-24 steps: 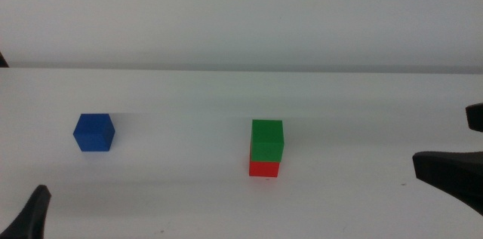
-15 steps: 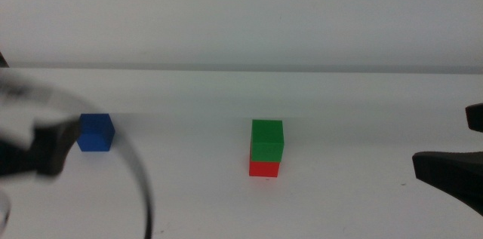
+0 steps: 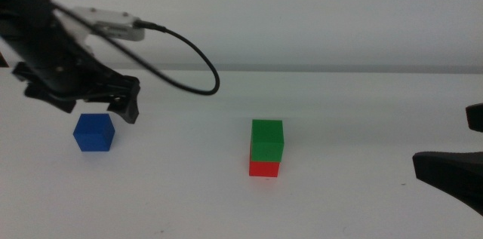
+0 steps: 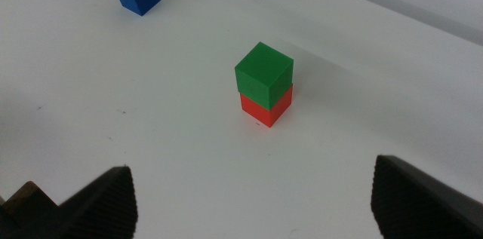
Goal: Stack red cubes first, then green, then blue cubes in a specific spot.
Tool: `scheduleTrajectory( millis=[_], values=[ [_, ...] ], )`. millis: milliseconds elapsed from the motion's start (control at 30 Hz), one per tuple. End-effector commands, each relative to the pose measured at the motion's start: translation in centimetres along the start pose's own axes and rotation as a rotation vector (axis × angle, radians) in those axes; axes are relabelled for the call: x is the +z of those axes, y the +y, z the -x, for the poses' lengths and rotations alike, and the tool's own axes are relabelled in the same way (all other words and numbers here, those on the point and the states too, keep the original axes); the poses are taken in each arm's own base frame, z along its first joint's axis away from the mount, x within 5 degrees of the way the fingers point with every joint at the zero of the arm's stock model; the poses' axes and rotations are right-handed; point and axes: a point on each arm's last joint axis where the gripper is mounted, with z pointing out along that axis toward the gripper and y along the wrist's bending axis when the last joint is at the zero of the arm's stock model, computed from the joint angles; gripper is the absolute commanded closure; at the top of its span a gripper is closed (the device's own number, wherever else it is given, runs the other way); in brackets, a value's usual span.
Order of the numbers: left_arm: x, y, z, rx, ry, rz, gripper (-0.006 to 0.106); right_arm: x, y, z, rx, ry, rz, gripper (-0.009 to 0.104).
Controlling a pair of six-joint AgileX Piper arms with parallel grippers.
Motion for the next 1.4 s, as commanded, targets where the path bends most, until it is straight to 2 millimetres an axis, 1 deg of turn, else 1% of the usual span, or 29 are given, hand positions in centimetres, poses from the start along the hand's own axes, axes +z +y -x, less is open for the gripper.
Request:
scheduleTrajectory(
  millis=[0, 67, 133, 200, 367, 567, 700, 1200, 1300, 1367],
  values=[
    [1.3, 0.7, 1.3, 0.02, 0.029, 0.001, 0.007, -0.1, -0.1, 0.0, -0.002, -0.013, -0.009, 0.013],
    [2.2, 1.3, 2.1, -0.026, 0.03, 0.0, 0.007, -0.1, -0.1, 0.0, -0.002, -0.013, -0.009, 0.013],
    [3.1, 2.1, 2.5, -0.12, 0.019, 0.004, 0.007, -0.1, -0.1, 0.0, -0.002, -0.013, -0.009, 0.013],
    [3.9, 2.9, 2.7, -0.158, 0.011, 0.011, 0.007, -0.1, -0.1, 0.0, -0.002, -0.013, -0.009, 0.013],
    [5.7, 5.0, 2.7, -0.211, 0.037, 0.035, 0.007, -0.1, -0.1, 0.0, -0.002, -0.013, -0.009, 0.013],
    [7.7, 6.4, 3.0, -0.215, 0.036, 0.061, 0.007, -0.1, -0.1, 0.0, -0.002, -0.013, -0.009, 0.013],
    [8.5, 6.8, 3.1, -0.22, 0.028, 0.066, 0.007, -0.1, -0.1, 0.0, -0.002, -0.013, -0.009, 0.013],
    [11.5, 7.0, 3.0, -0.188, 0.088, 0.051, 0.007, -0.1, -0.1, 0.0, 0.005, -0.013, -0.009, 0.013],
    [11.7, 7.0, 2.9, -0.179, 0.101, 0.048, 0.013, -0.1, -0.1, 0.0, 0.005, -0.013, -0.009, 0.013],
    [11.9, 7.0, 2.8, -0.18, 0.114, 0.046, 0.021, -0.1, -0.1, 0.0, 0.005, -0.013, -0.009, 0.013]
  ],
)
